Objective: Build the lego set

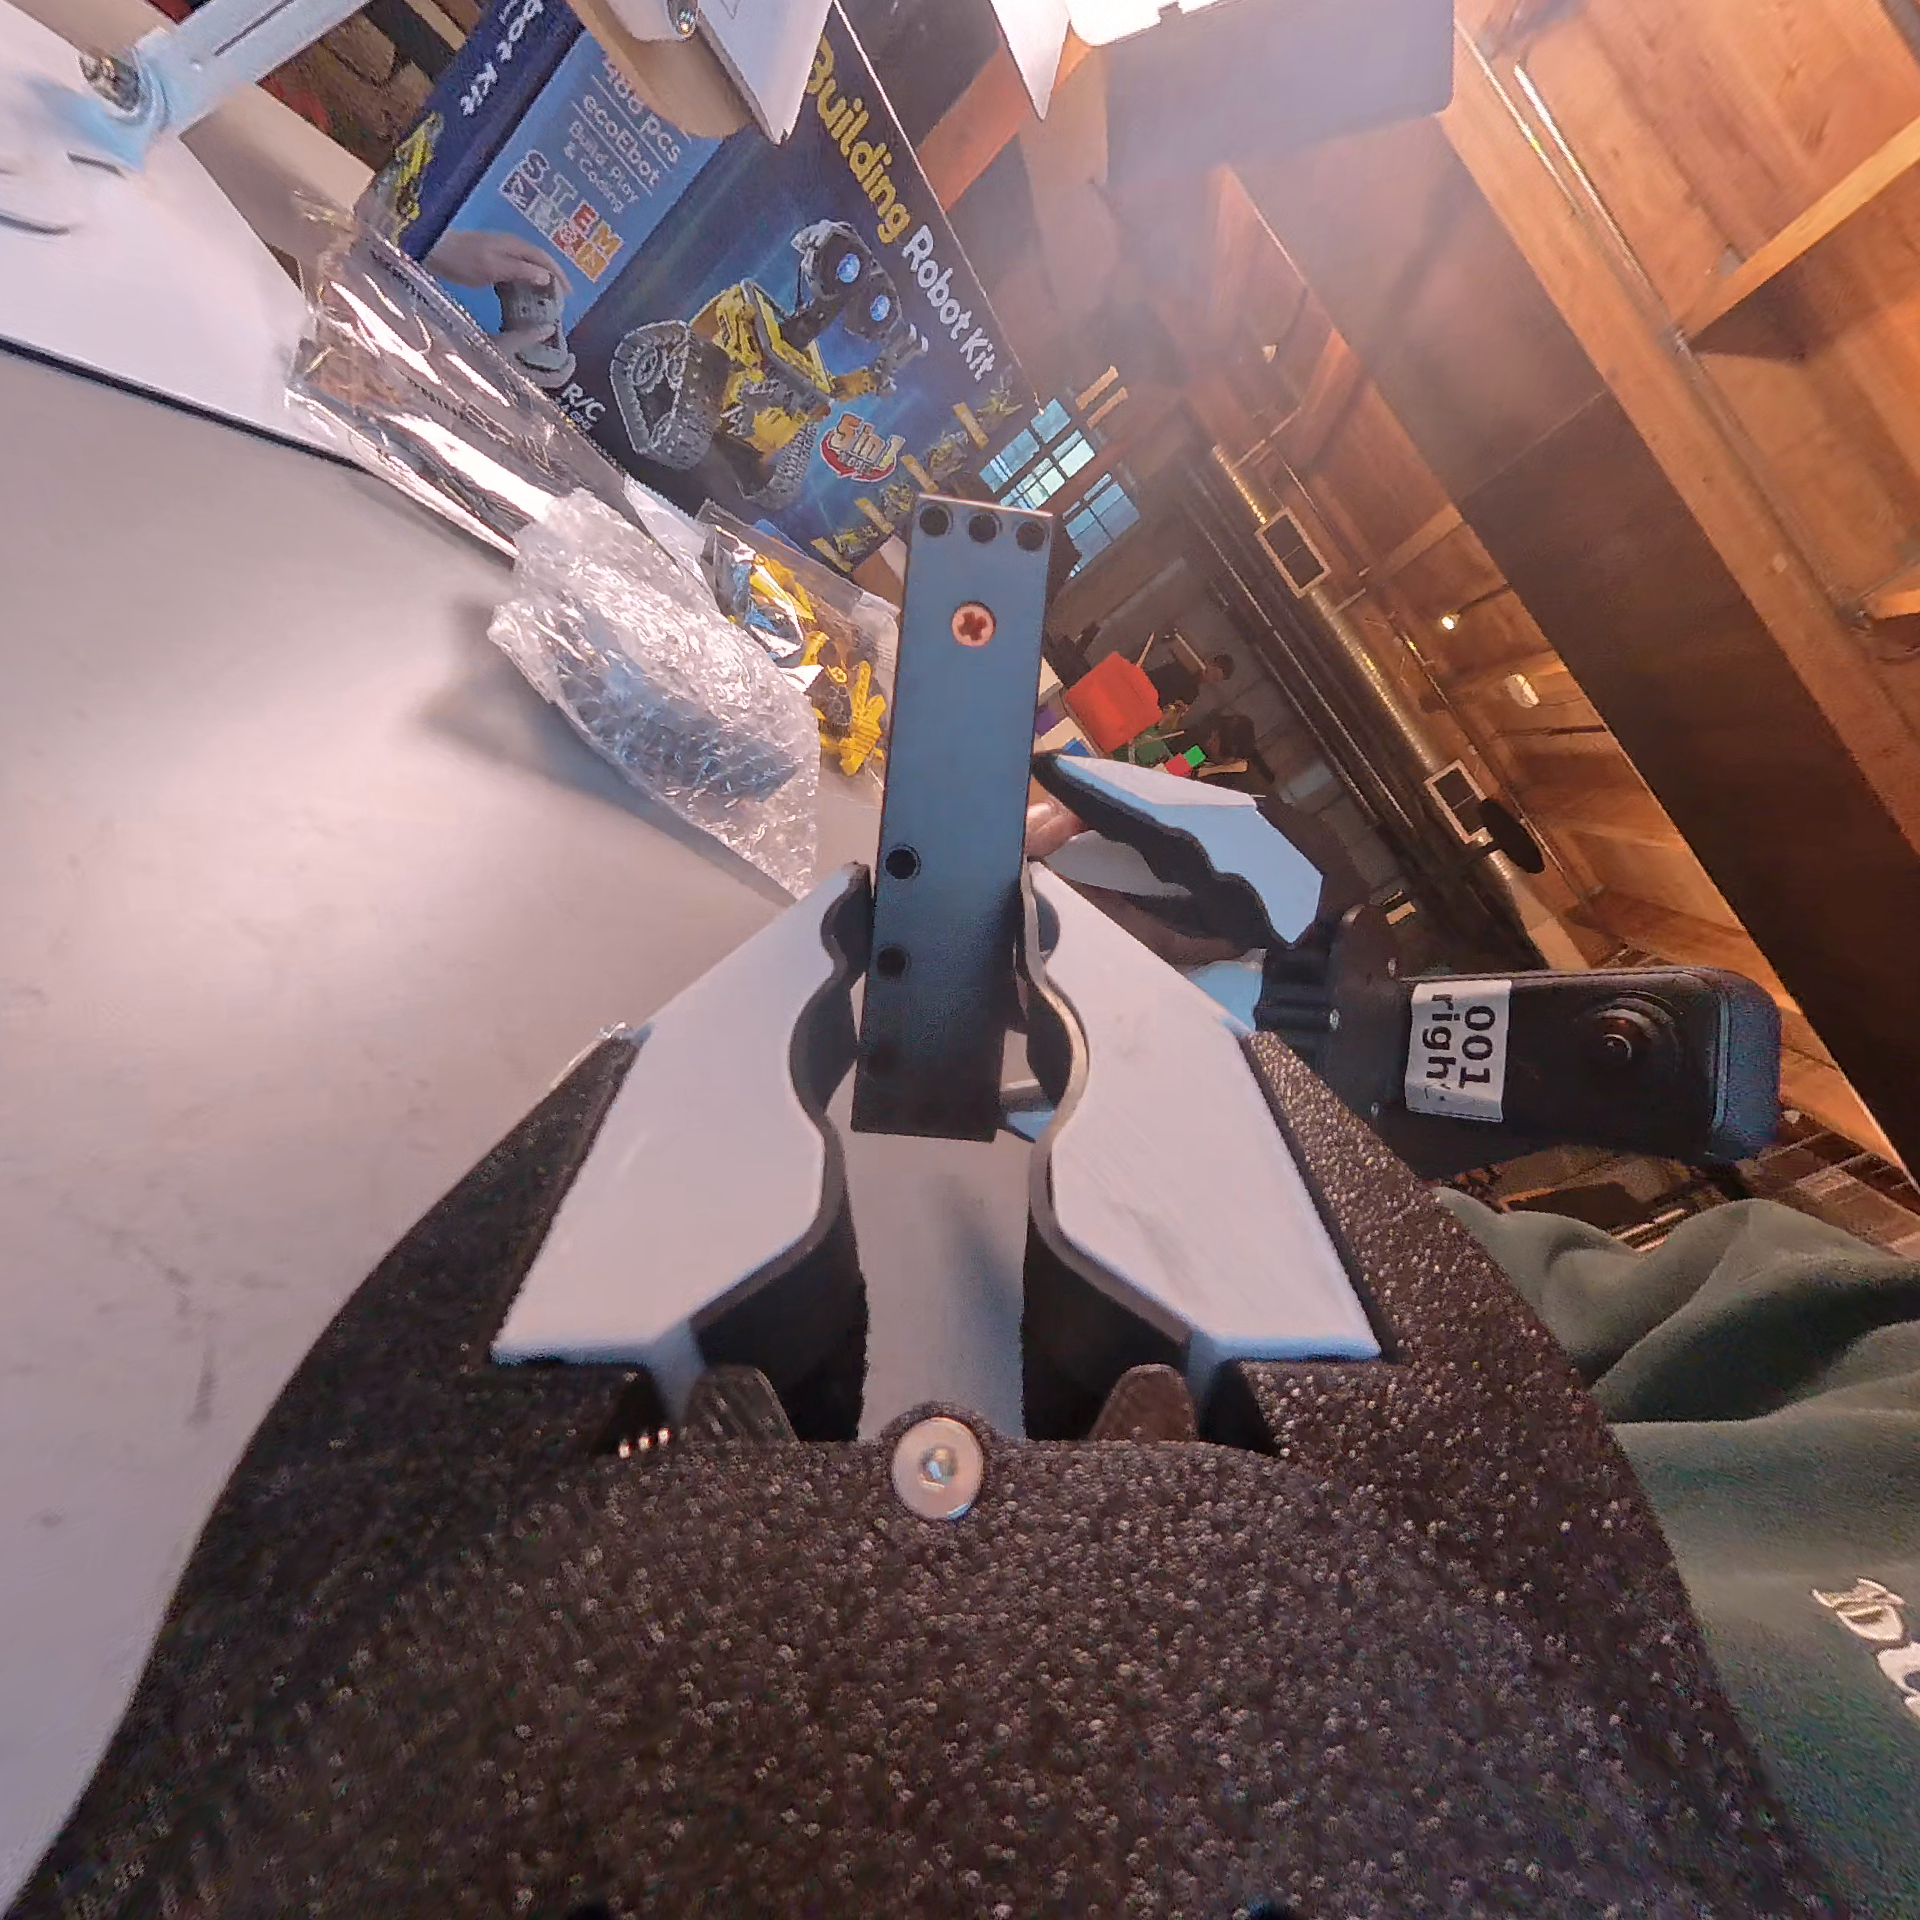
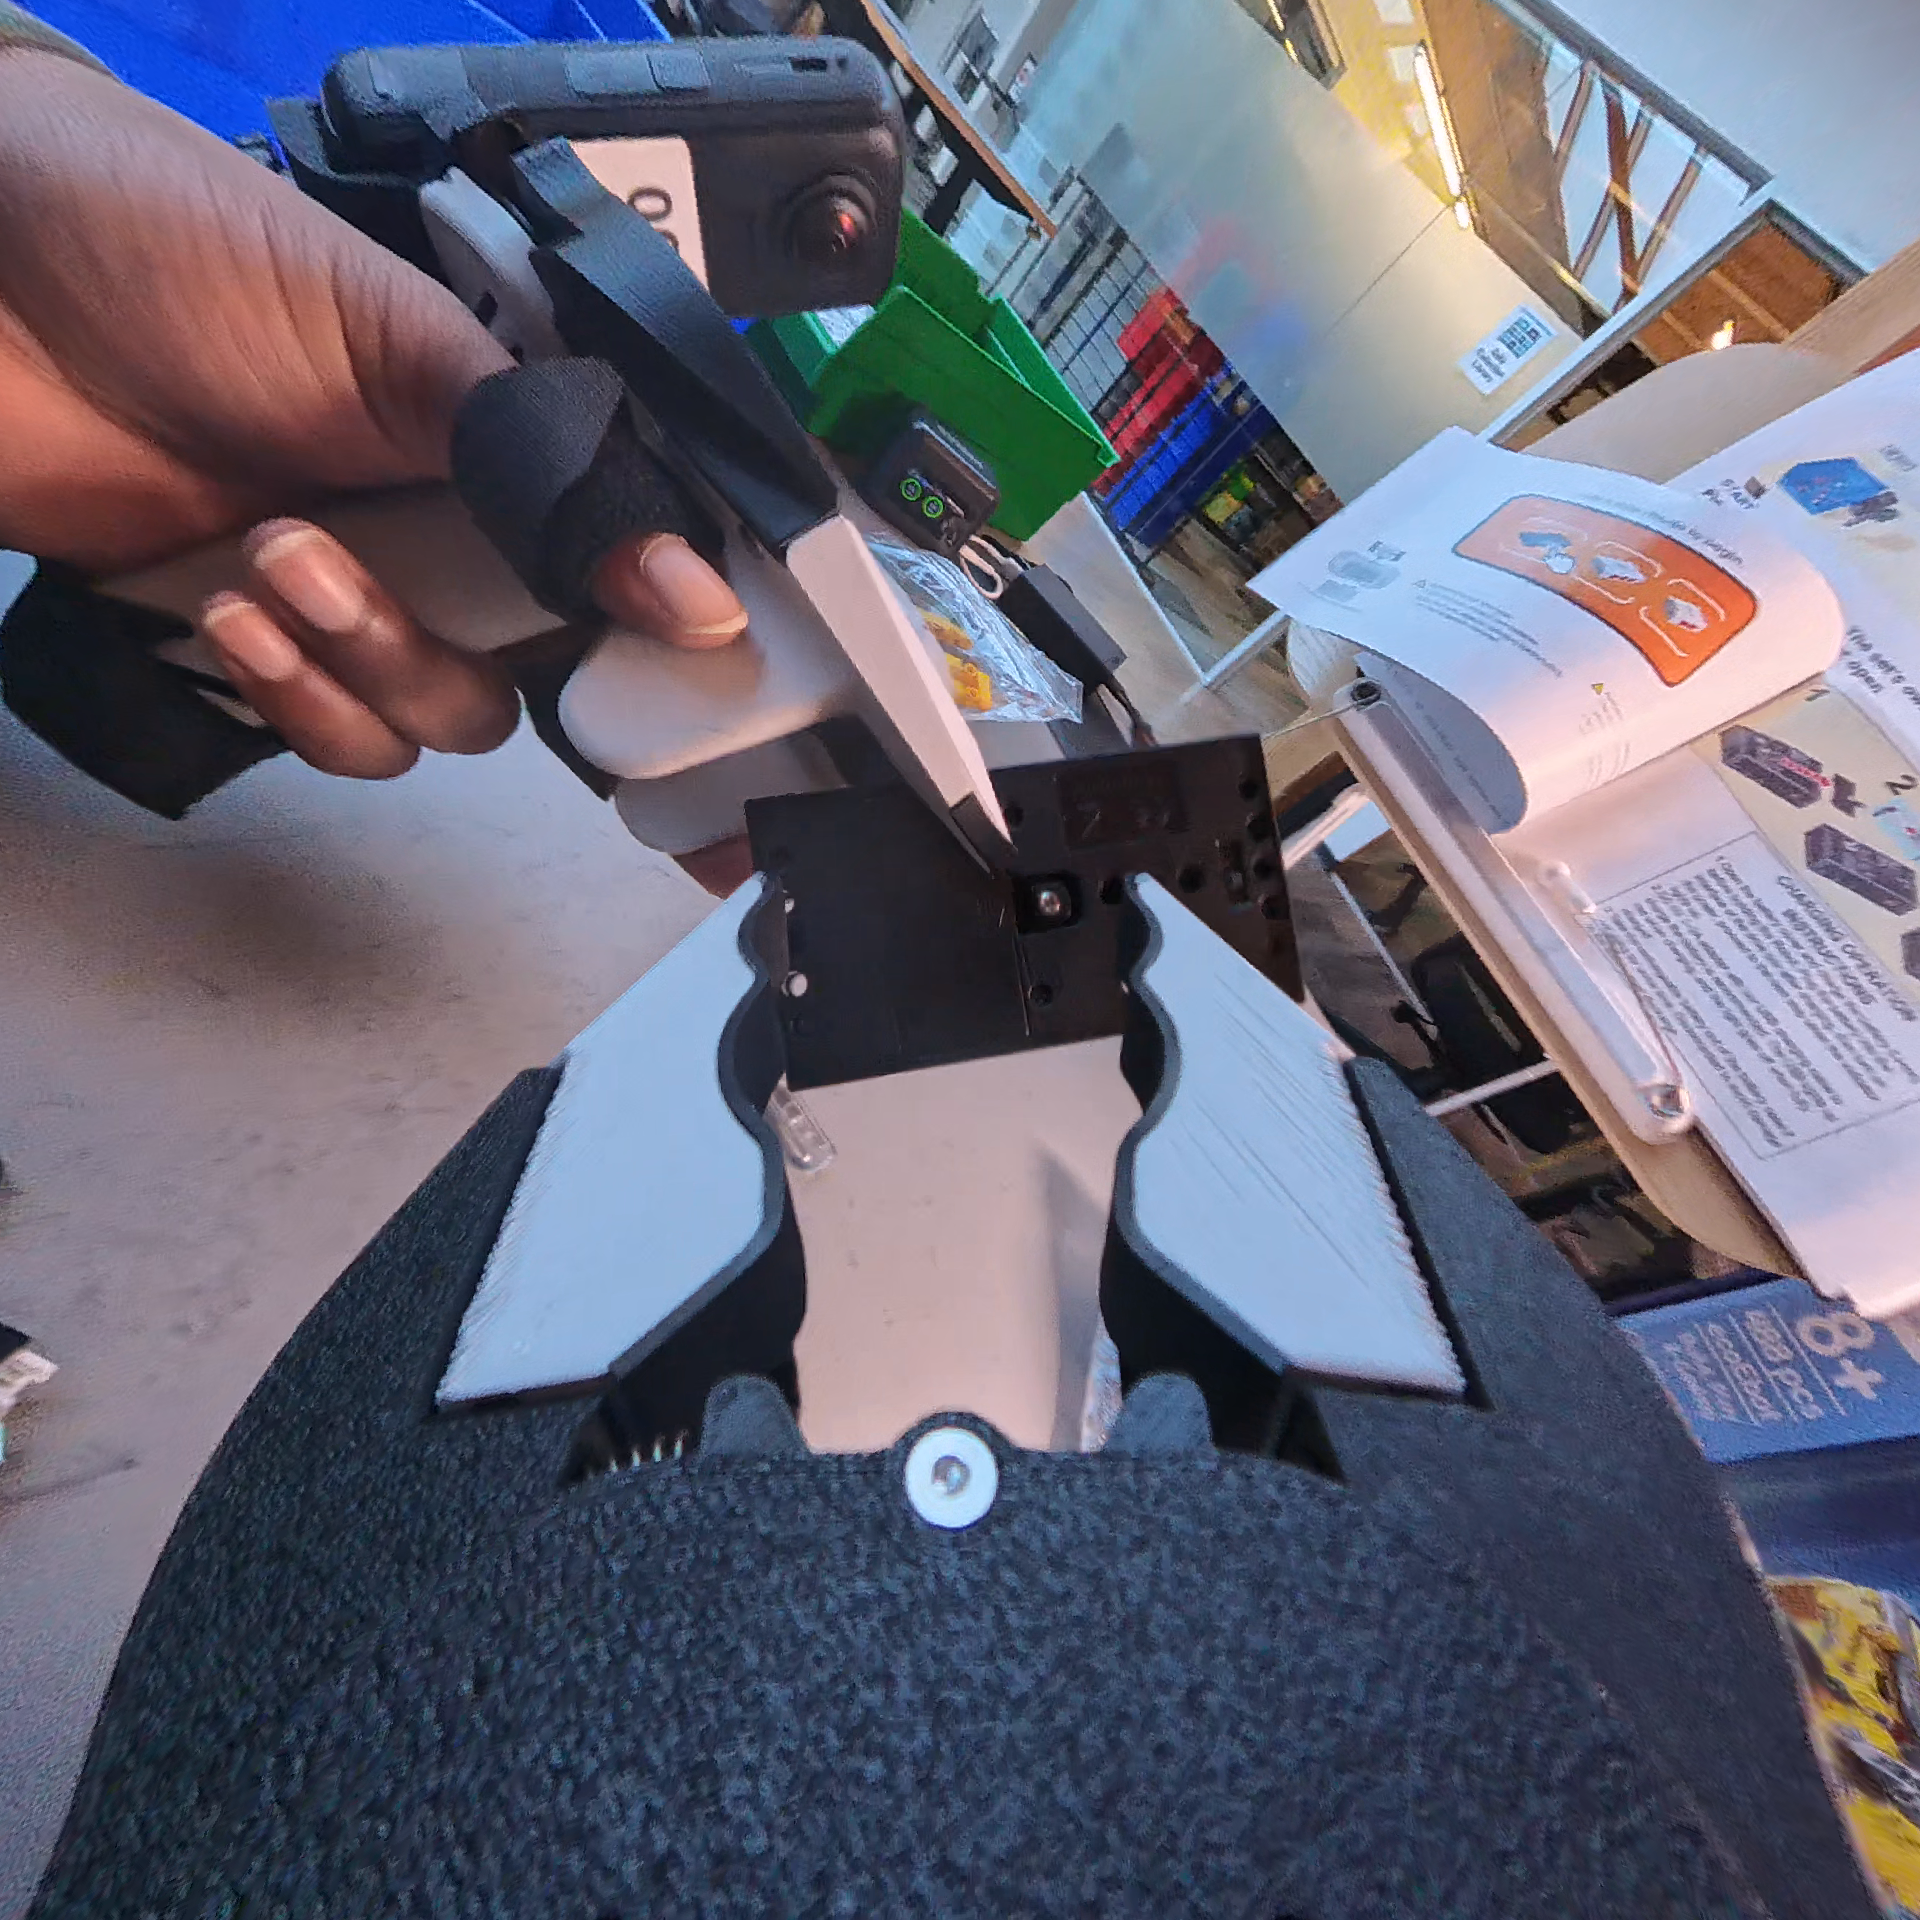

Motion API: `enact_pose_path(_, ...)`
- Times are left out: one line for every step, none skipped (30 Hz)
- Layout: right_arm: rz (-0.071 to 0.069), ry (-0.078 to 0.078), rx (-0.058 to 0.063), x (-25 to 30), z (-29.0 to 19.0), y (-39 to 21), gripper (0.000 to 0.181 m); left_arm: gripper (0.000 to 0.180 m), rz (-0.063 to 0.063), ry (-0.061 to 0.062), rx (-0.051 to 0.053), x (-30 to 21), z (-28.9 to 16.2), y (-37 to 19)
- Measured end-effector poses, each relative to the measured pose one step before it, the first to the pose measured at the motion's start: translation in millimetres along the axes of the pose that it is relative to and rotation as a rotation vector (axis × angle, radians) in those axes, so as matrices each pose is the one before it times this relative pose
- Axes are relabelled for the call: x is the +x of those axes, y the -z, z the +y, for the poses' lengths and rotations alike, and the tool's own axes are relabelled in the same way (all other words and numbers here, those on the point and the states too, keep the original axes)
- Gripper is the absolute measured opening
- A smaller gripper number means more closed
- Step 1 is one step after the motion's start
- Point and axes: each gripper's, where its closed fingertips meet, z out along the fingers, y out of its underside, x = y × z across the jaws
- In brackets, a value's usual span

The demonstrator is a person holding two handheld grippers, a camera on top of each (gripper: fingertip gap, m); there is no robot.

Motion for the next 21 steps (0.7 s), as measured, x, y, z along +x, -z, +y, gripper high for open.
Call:
enact_pose_path(-0.0372,-0.0158,0.0034,-4.31,-0.29,-2.57,0.060,0.027,-0.0002,0.0202,-0.0046,-2.07,1.64,0.52)
enact_pose_path(-0.0406,-0.0101,-0.0080,-4.84,1.47,-2.68,0.056,0.027,-0.0009,0.0267,-0.0024,-2.93,1.64,0.62)
enact_pose_path(-0.0401,-0.0103,-0.0078,-4.58,1.67,-2.39,0.052,0.027,-0.0046,0.0217,-0.0020,-3.81,1.67,0.82)
enact_pose_path(-0.0243,-0.0183,-0.0130,-1.66,2.79,-2.13,0.053,0.027,-0.0051,0.0151,-0.0029,-3.84,1.41,0.78)
enact_pose_path(-0.0217,-0.0344,-0.0143,-0.49,2.84,-1.43,0.055,0.026,-0.0073,0.0038,-0.0052,-3.29,1.09,0.53)
enact_pose_path(-0.0400,-0.0375,-0.0162,-3.50,3.02,-0.77,0.068,0.026,-0.0125,-0.0045,-0.0049,-3.37,0.20,0.34)
enact_pose_path(-0.0290,-0.0364,-0.0181,-3.24,3.00,-0.73,0.076,0.026,-0.0093,-0.0018,-0.0022,-2.81,-0.63,0.07)
enact_pose_path(-0.0076,-0.0124,-0.0155,-1.54,3.18,-1.06,0.079,0.026,0.0007,0.0099,0.0001,-1.82,-0.59,-0.19)
enact_pose_path(0.0211,0.0155,-0.0092,1.49,2.76,-1.72,0.079,0.026,0.0043,0.0198,0.0015,-1.13,0.17,-0.57)
enact_pose_path(0.0410,0.0282,-0.0115,4.02,3.16,-2.22,0.073,0.026,0.0012,0.0209,0.0028,-1.50,0.66,-0.84)
enact_pose_path(0.0381,0.0270,-0.0097,3.46,2.97,-2.51,0.067,0.026,0.0009,0.0238,0.0050,-1.63,0.43,-0.85)
enact_pose_path(0.0234,0.0140,-0.0001,1.02,1.85,-2.75,0.067,0.026,0.0038,0.0309,0.0047,-1.47,0.33,-0.52)
enact_pose_path(0.0116,0.0017,-0.0015,-0.76,1.89,-2.49,0.068,0.026,0.0048,0.0314,-0.0011,-1.64,1.06,-0.25)
enact_pose_path(0.0086,0.0071,-0.0071,-0.68,2.27,-2.00,0.067,0.026,0.0022,0.0250,-0.0020,-2.04,1.46,-0.09)
enact_pose_path(-0.0021,0.0171,-0.0044,-1.56,1.89,-1.22,0.067,0.027,0.0014,0.0170,-0.0002,-1.83,1.16,0.21)
enact_pose_path(-0.0041,0.0058,0.0034,-1.17,0.59,-0.36,0.067,0.027,0.0063,0.0130,-0.0050,-0.82,0.75,0.15)
enact_pose_path(-0.0054,-0.0019,0.0082,-0.53,0.03,0.38,0.067,0.027,0.0098,0.0066,-0.0107,0.25,0.67,0.08)
enact_pose_path(-0.0091,-0.0087,0.0063,-0.15,0.14,0.84,0.067,0.027,0.0047,-0.0093,-0.0104,0.62,0.66,-0.06)
enact_pose_path(-0.0105,-0.0085,0.0051,-0.03,0.38,0.94,0.067,0.028,-0.0028,-0.0241,-0.0117,0.96,1.14,-0.27)
enact_pose_path(-0.0070,0.0012,0.0076,0.00,0.03,1.41,0.067,0.029,-0.0027,-0.0293,-0.0158,1.26,1.19,-0.40)
enact_pose_path(0.0003,0.0069,0.0124,0.32,-0.52,1.66,0.066,0.029,-0.0001,-0.0249,-0.0162,1.61,0.78,-0.25)
